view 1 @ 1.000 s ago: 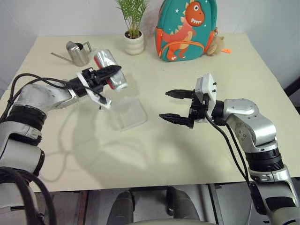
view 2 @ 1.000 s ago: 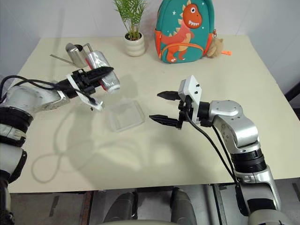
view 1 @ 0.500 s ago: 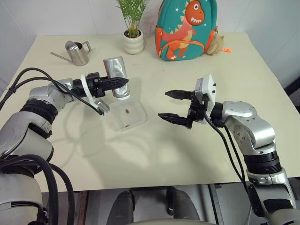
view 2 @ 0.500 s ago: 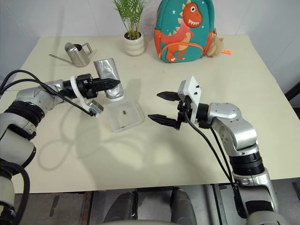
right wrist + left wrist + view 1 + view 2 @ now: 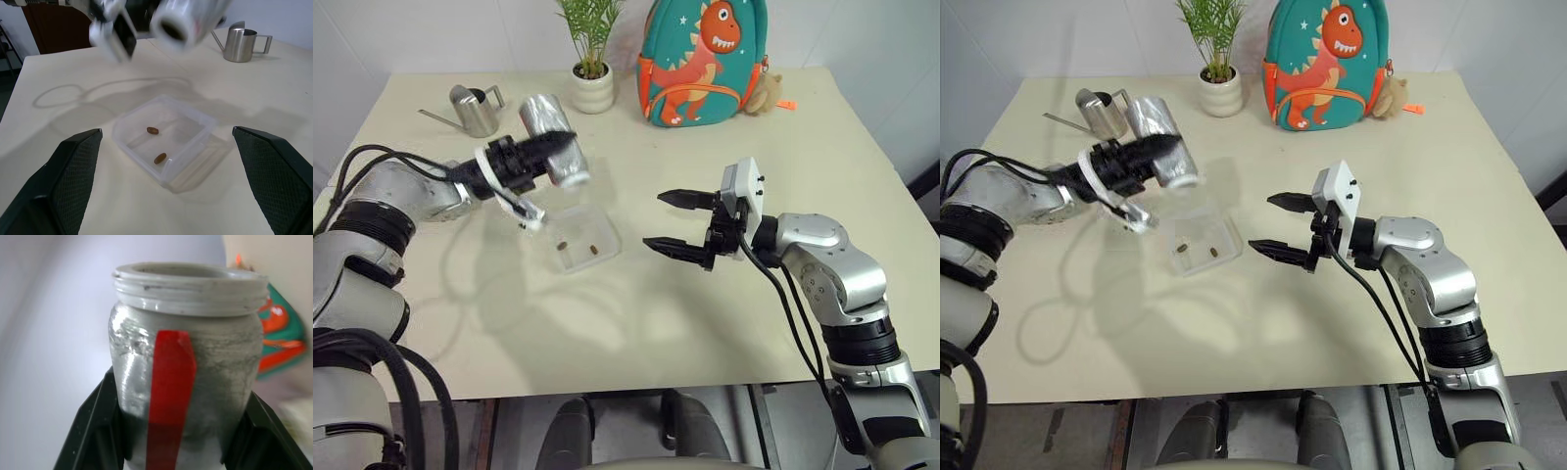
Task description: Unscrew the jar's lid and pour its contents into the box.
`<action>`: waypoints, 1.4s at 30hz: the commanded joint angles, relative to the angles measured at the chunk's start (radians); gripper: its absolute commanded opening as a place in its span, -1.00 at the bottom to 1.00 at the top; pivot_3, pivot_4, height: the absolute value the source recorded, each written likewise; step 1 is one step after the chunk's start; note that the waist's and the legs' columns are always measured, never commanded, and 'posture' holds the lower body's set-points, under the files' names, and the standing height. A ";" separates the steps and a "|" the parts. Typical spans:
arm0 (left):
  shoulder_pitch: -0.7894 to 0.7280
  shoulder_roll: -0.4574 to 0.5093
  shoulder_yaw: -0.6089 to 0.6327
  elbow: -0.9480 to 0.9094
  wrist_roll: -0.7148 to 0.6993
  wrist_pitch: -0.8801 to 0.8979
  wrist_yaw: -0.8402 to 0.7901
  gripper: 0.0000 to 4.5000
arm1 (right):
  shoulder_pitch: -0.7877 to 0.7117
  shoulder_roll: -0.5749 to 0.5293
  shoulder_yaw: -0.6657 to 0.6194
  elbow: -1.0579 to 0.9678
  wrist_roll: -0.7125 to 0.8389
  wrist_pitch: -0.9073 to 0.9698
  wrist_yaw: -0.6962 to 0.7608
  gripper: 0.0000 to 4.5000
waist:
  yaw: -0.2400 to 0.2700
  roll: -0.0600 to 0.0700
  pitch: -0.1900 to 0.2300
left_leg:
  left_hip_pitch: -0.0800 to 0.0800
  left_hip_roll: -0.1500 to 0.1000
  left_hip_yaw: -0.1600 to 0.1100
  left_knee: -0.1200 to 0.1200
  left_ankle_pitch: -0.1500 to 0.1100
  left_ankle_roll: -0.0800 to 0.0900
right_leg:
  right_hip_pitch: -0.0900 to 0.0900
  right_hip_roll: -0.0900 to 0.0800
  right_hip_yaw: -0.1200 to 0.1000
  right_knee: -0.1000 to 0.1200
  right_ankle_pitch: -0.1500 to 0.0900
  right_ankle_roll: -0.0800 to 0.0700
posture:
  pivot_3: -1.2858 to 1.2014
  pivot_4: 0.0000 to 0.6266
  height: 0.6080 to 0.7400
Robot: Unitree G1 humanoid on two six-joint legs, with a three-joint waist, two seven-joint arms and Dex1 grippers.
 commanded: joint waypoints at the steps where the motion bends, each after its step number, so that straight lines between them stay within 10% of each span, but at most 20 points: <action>1: 0.134 -0.035 0.196 0.055 -0.551 -0.093 -0.541 -0.14 | -0.004 -0.009 -0.030 -0.015 0.013 -0.010 0.012 1.00 | -0.005 0.000 0.000 | 0.001 0.000 0.001 0.000 0.000 0.000 | 0.000 0.000 0.001 0.000 0.000 0.000 | 0.03 -0.52 1.00; 6: 0.402 -0.093 0.527 -0.235 -1.217 0.465 -1.176 -0.14 | -0.017 -0.015 -0.021 0.006 0.004 -0.018 0.034 1.00 | -0.023 0.000 0.000 | 0.000 0.000 0.002 0.003 0.000 0.000 | 0.000 0.000 0.002 0.003 0.000 0.000 | 0.03 -0.52 1.00; 15: 0.553 -0.135 0.934 -0.366 -1.491 0.961 -1.138 -0.14 | -0.025 -0.023 -0.012 0.026 -0.039 -0.056 0.059 1.00 | -0.023 -0.003 -0.001 | 0.002 0.000 0.001 0.009 -0.002 0.005 | 0.000 0.000 0.003 0.009 0.000 0.000 | 0.03 -0.52 1.00; 33: 0.684 -0.152 1.123 -0.138 -1.401 0.841 -1.221 -0.14 | -0.011 0.009 0.005 0.077 -0.070 -0.099 0.107 1.00 | -0.021 -0.007 -0.004 | 0.005 0.000 0.000 0.015 -0.006 0.008 | 0.007 0.000 0.003 0.007 0.003 0.000 | 0.03 -0.52 1.00; 42: 0.796 -0.129 1.163 -0.232 -1.394 0.803 -1.248 0.99 | -0.011 0.013 0.011 0.079 -0.072 -0.101 0.119 1.00 | -0.025 -0.007 -0.004 | 0.005 0.001 0.000 0.014 -0.007 0.008 | 0.007 0.000 0.003 0.007 0.003 0.000 | 0.03 -0.52 1.00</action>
